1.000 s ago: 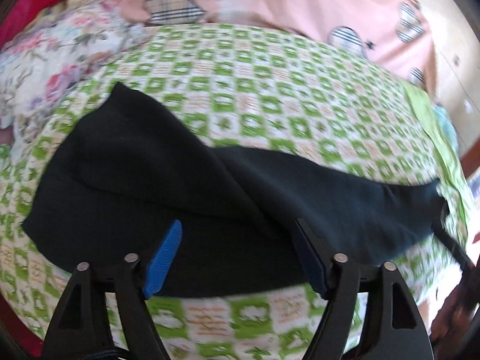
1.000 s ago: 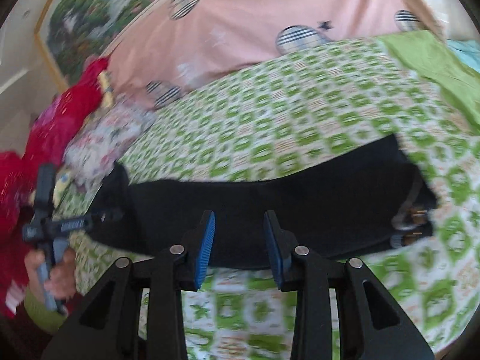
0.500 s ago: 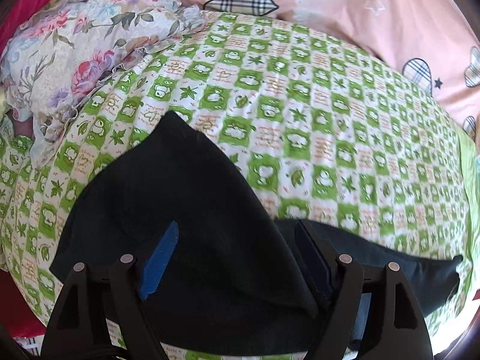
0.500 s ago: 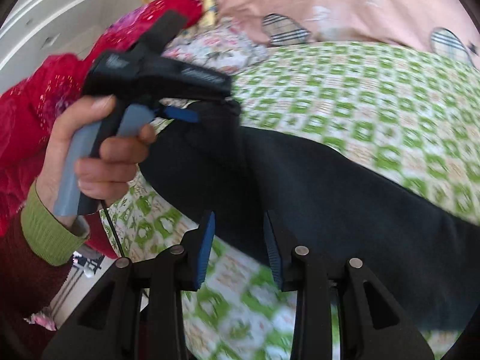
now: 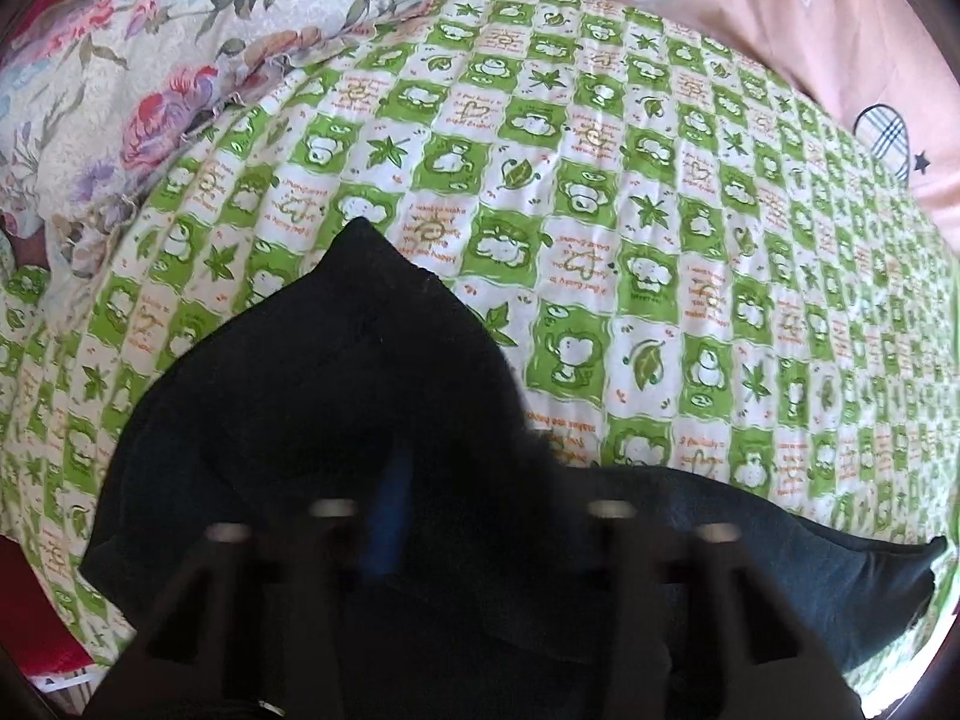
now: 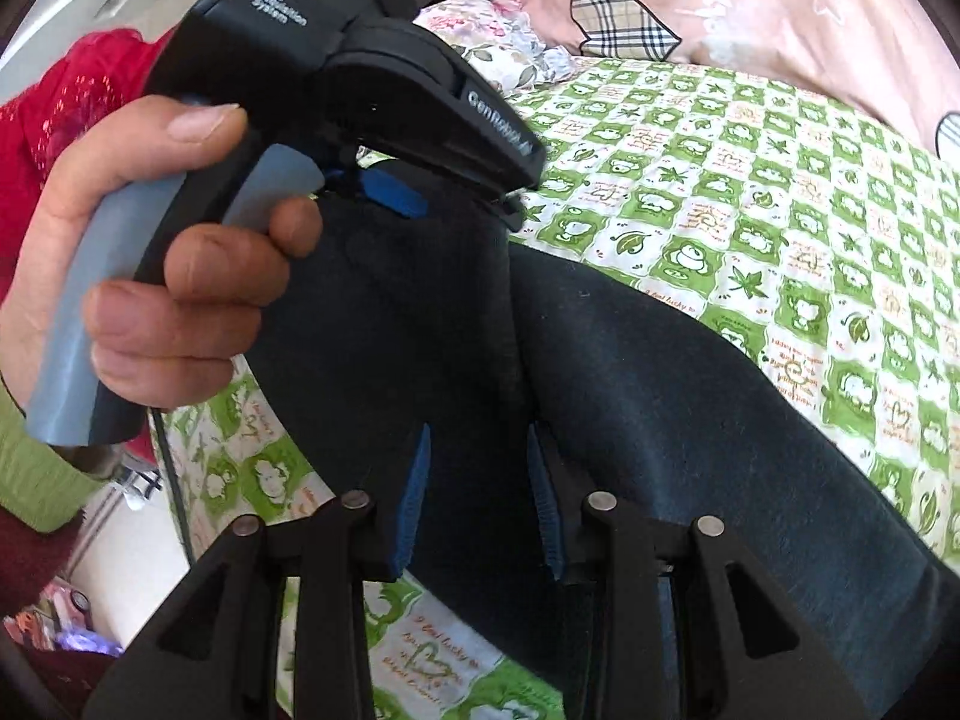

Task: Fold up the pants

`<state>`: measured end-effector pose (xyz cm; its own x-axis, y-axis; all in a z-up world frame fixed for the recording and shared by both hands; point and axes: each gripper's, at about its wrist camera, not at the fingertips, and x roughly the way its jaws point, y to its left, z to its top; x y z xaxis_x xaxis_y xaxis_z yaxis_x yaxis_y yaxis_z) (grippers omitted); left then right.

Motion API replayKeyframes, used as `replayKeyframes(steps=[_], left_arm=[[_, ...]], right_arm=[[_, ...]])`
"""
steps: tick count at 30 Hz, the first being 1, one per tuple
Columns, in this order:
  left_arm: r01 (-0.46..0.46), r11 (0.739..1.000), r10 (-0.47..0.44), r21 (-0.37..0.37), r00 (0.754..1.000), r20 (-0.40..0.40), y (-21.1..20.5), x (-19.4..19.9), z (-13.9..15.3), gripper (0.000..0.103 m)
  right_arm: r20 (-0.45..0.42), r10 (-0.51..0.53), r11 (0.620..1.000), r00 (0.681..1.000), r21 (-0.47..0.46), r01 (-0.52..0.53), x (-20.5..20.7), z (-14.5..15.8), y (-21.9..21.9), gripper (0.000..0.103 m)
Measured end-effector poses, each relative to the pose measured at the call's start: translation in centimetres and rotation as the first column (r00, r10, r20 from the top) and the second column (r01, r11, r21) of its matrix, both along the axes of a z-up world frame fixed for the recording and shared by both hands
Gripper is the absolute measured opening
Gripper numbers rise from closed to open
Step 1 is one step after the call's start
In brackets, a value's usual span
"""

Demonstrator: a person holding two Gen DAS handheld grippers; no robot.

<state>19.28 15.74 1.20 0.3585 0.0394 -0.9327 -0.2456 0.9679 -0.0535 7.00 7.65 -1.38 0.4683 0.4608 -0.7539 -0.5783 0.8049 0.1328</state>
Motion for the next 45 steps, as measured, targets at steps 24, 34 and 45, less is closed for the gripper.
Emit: replayKeyframes(steps=[24,34,45], left_arm=[[-0.081,0.908,0.235,-0.410,0.910,0.342,10.3,-17.1,1.2,0.006],[-0.146,0.893,0.286,-0.425,0.915,0.286,12.6,-19.6,-2.7,0.006],[-0.153,0.926,0.252,-0.346,0.931,0.265,12.3,-20.2,-2.7,0.037]], right_arm=[[0.031,0.185,0.983,0.982,-0.004,-0.184,-4.9,3.3,4.0,0.004],[-0.011,0.191,0.981,0.981,-0.021,-0.192,-4.6,1.6,4.9,0.004],[-0.067,0.166,0.986,0.984,0.006,-0.166,-4.0,0.7,4.7,0.015]])
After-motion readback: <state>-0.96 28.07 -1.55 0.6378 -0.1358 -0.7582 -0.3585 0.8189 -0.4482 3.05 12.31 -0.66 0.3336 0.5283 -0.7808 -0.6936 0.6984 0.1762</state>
